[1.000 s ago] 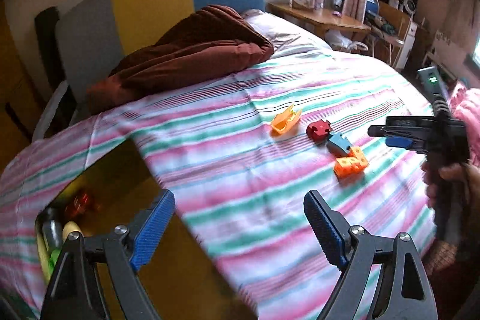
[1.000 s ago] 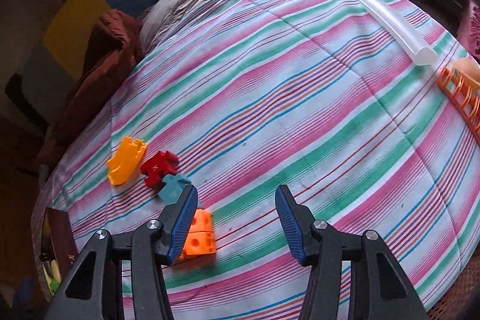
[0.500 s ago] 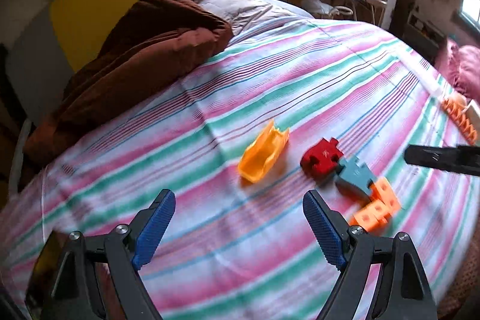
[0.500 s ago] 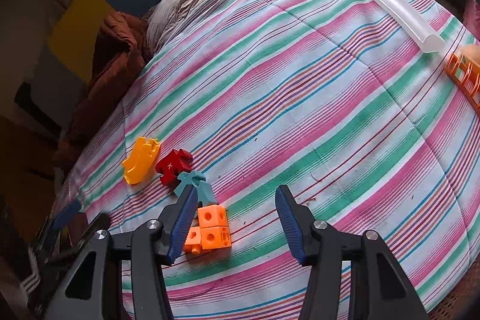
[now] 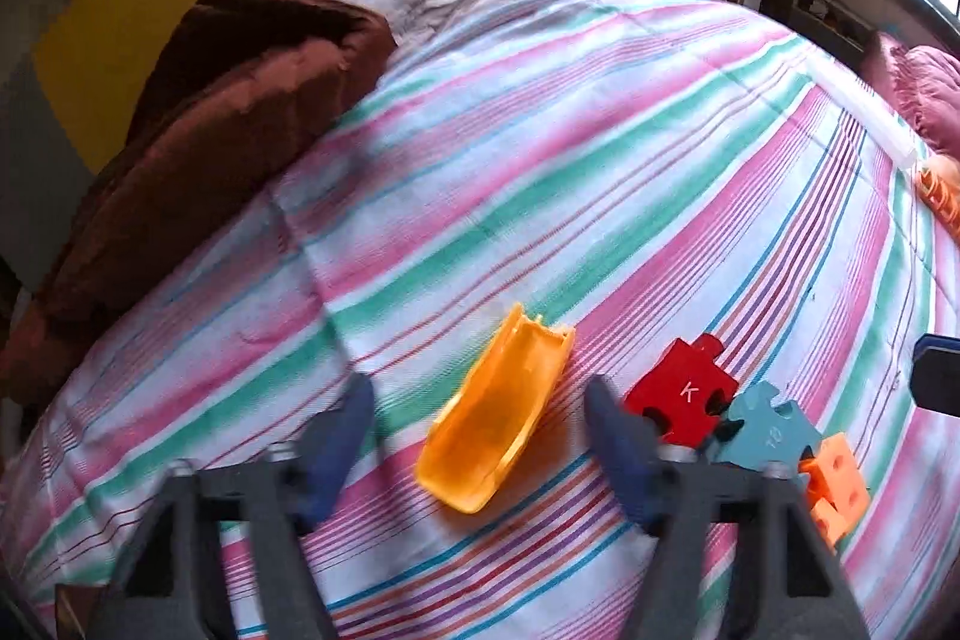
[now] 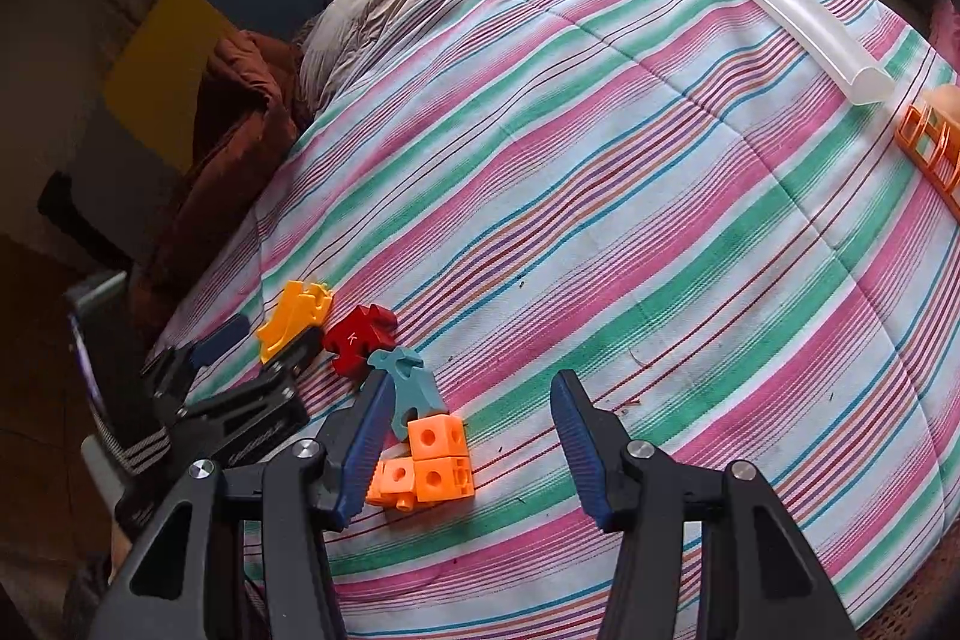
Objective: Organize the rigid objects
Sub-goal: 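Grasp the orange slide piece with left tool while right tool grasps orange cubes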
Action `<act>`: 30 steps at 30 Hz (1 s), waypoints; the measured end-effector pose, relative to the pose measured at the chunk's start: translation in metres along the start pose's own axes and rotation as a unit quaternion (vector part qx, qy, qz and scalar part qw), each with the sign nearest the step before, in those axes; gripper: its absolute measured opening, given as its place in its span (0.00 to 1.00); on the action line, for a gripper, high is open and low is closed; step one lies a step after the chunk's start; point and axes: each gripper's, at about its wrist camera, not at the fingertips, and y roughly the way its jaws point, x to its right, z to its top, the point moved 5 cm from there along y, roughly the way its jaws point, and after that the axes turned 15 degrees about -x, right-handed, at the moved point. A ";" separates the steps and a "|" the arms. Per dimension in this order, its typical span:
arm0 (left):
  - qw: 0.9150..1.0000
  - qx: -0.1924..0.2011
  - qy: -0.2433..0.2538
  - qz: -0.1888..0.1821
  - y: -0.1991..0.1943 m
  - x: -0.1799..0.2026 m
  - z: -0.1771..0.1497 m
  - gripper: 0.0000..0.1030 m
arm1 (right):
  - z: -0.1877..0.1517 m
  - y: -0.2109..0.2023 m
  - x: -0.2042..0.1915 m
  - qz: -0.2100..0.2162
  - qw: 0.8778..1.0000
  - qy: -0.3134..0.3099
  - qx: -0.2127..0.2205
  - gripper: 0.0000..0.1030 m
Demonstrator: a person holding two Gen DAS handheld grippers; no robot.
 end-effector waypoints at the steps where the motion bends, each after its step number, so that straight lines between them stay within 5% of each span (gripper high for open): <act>1: 1.000 0.001 -0.007 -0.024 0.000 0.001 -0.001 0.36 | 0.000 0.001 0.001 -0.003 1.000 0.000 -0.001 0.53; 2: 0.999 -0.001 -0.015 -0.032 -0.002 0.001 -0.003 0.26 | 0.001 0.002 0.002 -0.005 1.000 0.000 -0.002 0.53; 16: 0.995 -0.027 -0.095 -0.032 -0.026 0.012 -0.096 0.26 | -0.007 0.027 -0.023 0.008 0.997 -0.067 -0.048 0.53; 23: 0.993 0.001 -0.108 -0.042 -0.050 0.037 -0.146 0.26 | -0.019 0.040 -0.038 -0.004 0.992 -0.110 -0.066 0.77; 30: 0.993 0.030 -0.103 -0.046 -0.074 0.050 -0.176 0.26 | -0.026 0.059 -0.046 -0.062 0.984 -0.150 -0.073 0.79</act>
